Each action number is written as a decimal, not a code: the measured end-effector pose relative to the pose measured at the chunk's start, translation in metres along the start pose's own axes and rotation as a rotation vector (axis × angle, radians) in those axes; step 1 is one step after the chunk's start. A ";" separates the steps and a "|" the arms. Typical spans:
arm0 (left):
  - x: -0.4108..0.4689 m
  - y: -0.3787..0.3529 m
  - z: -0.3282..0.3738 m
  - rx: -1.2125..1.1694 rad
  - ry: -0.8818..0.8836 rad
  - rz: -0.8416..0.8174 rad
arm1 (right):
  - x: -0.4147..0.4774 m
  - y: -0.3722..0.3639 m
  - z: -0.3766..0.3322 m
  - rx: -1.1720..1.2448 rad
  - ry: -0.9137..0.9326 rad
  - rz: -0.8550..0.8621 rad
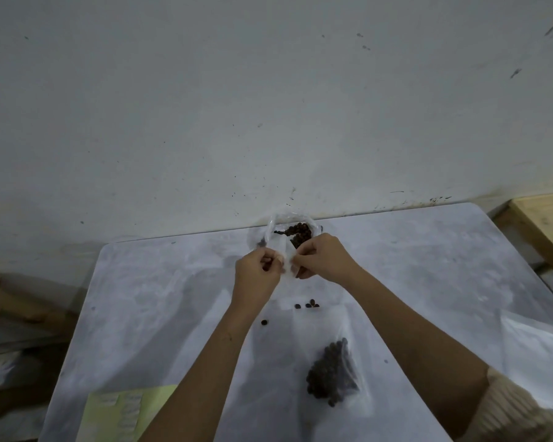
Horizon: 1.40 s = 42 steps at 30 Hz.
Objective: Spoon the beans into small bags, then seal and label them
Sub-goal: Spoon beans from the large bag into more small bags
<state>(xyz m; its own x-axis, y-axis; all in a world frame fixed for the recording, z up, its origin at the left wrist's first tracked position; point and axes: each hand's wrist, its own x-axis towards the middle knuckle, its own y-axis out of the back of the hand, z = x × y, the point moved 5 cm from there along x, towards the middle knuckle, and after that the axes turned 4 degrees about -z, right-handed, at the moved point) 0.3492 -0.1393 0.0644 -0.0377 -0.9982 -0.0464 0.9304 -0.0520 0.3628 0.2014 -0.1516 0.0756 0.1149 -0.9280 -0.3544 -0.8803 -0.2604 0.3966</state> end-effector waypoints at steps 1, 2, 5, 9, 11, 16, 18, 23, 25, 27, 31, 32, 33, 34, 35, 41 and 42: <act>0.002 0.000 0.000 0.016 0.007 -0.003 | -0.001 -0.001 -0.001 -0.018 0.022 0.009; 0.005 0.000 0.001 0.031 0.006 -0.011 | -0.002 -0.003 -0.001 -0.028 0.038 0.020; 0.011 0.002 0.003 0.046 -0.014 -0.063 | -0.003 -0.004 -0.002 -0.044 0.077 0.042; 0.018 -0.002 0.005 0.152 -0.040 -0.110 | 0.002 -0.003 0.000 -0.023 0.084 0.073; 0.018 -0.008 0.006 0.185 -0.025 -0.116 | 0.005 -0.003 0.003 -0.047 0.063 0.119; 0.014 -0.022 0.006 0.246 -0.090 -0.075 | 0.008 -0.003 0.008 -0.098 0.043 0.227; 0.013 -0.020 0.005 0.235 -0.118 -0.051 | 0.009 -0.006 0.009 -0.102 0.043 0.254; 0.010 -0.018 -0.001 0.221 -0.118 -0.027 | 0.006 -0.014 0.006 -0.096 0.047 0.258; 0.008 -0.019 -0.002 0.225 -0.109 -0.022 | 0.003 -0.016 0.003 -0.104 0.046 0.252; 0.007 -0.019 -0.003 0.233 -0.112 -0.015 | 0.002 -0.017 0.000 -0.124 0.053 0.266; 0.005 -0.020 0.000 0.277 -0.125 0.014 | 0.002 -0.017 -0.002 -0.147 0.060 0.283; 0.004 -0.020 0.001 0.284 -0.126 0.016 | 0.002 -0.017 -0.002 -0.150 0.065 0.285; 0.003 -0.021 0.001 0.289 -0.126 0.014 | 0.001 -0.016 -0.002 -0.155 0.067 0.286; 0.003 -0.022 0.000 0.291 -0.125 0.011 | 0.001 -0.016 -0.001 -0.160 0.066 0.285; 0.002 -0.023 0.000 0.295 -0.123 0.010 | 0.001 -0.016 0.000 -0.169 0.067 0.283; 0.001 -0.025 -0.008 0.250 -0.104 0.013 | 0.006 -0.010 0.020 -0.134 0.040 0.225; 0.001 -0.025 -0.011 0.227 -0.098 0.009 | 0.006 -0.008 0.022 -0.119 0.034 0.207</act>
<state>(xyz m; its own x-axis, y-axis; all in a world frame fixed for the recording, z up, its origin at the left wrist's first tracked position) 0.3298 -0.1385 0.0451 -0.0750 -0.9962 0.0446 0.8257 -0.0370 0.5629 0.1989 -0.1492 0.0520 -0.0453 -0.9729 -0.2269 -0.8263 -0.0911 0.5558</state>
